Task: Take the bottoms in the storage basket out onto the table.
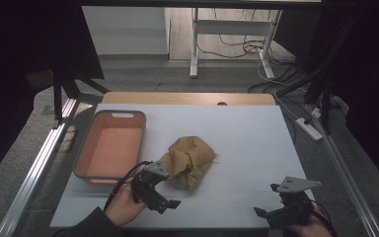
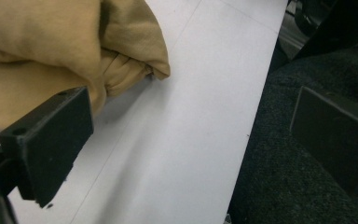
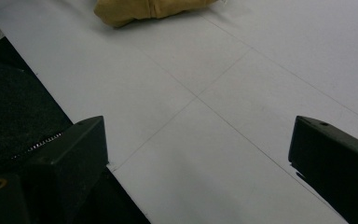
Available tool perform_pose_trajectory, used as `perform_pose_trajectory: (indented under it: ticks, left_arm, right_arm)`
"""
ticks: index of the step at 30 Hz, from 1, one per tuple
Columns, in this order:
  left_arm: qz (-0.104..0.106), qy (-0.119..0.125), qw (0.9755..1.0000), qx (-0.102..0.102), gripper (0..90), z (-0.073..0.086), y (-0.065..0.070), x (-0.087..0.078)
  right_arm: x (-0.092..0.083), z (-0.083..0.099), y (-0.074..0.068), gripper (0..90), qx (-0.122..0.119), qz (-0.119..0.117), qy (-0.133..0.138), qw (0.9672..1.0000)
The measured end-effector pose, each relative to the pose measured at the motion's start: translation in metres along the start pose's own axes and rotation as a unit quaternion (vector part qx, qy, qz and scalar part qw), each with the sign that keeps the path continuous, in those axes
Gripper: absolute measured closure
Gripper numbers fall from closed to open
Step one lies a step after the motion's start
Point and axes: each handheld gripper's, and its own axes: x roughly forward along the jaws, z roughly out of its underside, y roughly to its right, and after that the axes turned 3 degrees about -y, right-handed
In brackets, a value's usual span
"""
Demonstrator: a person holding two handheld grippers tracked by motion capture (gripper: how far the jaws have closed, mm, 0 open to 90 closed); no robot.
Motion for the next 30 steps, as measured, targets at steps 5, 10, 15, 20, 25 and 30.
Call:
perform_pose_trajectory:
  ticks: [5, 10, 15, 20, 25, 30]
  left_arm:
    - [0.005, 0.023, 0.9996, -0.014, 0.3, 0.009, -0.002, -0.011]
    - [-0.005, 0.043, 0.9986, -0.031, 0.3, 0.021, -0.002, -0.025]
    - [-0.018, 0.057, 0.9969, -0.05, 0.4, 0.036, -0.002, -0.039]
    - [-0.03, 0.066, 0.9952, -0.066, 0.4, 0.05, -0.003, -0.049]
    - [-0.047, 0.069, 0.9931, -0.083, 0.5, 0.066, -0.003, -0.058]
    - [-0.062, 0.077, 0.9896, -0.105, 0.5, 0.085, -0.004, -0.068]
  right_arm:
    - [0.0, 0.0, 0.0, 4.8, 0.001, 0.0, 0.001, 1.0]
    - [0.0, 0.0, 0.001, 4.8, 0.004, 0.0, 0.002, 1.0]
    - [0.0, 0.0, 0.001, 4.7, 0.005, 0.0, 0.002, 1.0]
    - [0.0, 0.0, 0.001, 4.7, 0.006, 0.001, 0.002, 1.0]
    - [0.0, 0.0, 0.001, 4.8, 0.006, 0.001, 0.002, 1.0]
    - [0.0, 0.0, 0.001, 4.7, 0.008, 0.002, 0.002, 1.0]
